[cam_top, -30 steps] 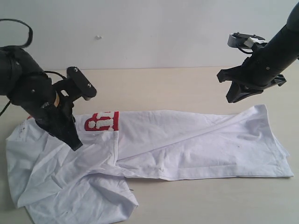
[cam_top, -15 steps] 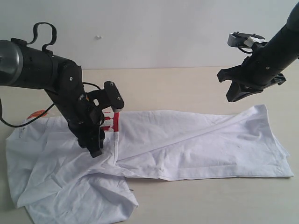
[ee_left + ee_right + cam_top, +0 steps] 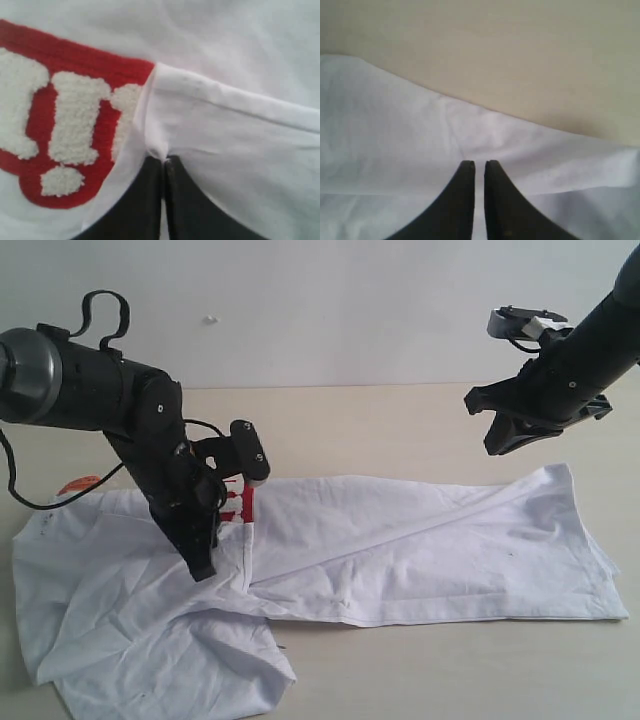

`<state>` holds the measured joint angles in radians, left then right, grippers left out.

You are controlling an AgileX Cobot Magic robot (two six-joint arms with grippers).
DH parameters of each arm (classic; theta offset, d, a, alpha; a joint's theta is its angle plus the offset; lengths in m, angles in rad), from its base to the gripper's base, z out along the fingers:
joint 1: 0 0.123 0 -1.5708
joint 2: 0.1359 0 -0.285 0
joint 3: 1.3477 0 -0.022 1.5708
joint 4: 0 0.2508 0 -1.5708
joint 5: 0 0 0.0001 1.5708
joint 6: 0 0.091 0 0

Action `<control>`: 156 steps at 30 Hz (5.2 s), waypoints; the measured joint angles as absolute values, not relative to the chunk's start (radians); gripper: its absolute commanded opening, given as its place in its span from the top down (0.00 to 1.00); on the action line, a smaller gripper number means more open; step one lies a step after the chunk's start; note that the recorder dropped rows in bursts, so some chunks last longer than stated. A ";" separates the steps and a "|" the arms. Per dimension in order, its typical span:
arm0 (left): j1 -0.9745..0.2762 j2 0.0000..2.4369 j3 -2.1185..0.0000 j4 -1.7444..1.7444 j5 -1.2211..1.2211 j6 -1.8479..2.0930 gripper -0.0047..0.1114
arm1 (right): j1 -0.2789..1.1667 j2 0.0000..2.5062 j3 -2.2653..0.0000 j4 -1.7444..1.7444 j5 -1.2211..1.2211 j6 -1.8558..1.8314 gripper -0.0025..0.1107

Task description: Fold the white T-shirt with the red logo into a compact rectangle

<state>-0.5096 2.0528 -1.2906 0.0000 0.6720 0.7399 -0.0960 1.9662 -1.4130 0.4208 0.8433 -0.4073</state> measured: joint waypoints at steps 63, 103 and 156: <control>-0.650 1.954 -1.287 -0.146 0.596 0.698 0.90 | -0.096 1.966 -1.413 0.421 0.864 -0.407 0.90; -0.407 1.987 -1.138 -0.207 0.635 0.672 0.64 | -0.096 1.966 -1.413 0.447 0.898 -0.407 0.90; -0.400 2.019 -1.253 -0.203 0.310 0.707 0.85 | -0.096 1.966 -1.413 0.445 0.871 -0.408 0.90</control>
